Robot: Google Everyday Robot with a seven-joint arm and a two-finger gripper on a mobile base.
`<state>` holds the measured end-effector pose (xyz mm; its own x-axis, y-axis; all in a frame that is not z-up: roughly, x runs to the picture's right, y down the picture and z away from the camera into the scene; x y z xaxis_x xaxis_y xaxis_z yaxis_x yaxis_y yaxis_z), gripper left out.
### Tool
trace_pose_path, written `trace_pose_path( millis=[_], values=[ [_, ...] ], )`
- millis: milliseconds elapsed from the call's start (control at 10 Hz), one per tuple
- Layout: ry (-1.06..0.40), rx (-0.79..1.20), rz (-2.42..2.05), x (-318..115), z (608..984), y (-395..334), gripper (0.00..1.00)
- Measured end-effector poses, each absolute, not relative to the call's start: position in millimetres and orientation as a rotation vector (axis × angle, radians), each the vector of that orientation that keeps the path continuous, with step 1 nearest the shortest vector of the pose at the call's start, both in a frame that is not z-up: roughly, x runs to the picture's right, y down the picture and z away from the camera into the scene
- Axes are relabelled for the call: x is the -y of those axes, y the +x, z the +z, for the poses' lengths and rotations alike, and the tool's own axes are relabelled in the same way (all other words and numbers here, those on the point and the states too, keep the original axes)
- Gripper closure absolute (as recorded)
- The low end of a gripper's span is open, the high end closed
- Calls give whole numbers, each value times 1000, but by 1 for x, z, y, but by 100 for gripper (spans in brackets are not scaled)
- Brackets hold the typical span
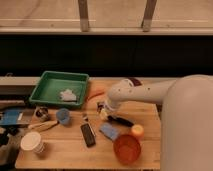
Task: Place brush in table surface
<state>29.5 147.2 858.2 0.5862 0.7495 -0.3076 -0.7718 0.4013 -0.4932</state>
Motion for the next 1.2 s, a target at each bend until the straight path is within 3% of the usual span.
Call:
trace_pose_path(
  millis=[400, 500, 1200],
  values=[
    [-649, -1, 913, -152, 853, 23, 95],
    [-648, 1, 905, -152, 852, 22, 99],
    [-654, 8, 872, -155, 852, 12, 100]
  ],
)
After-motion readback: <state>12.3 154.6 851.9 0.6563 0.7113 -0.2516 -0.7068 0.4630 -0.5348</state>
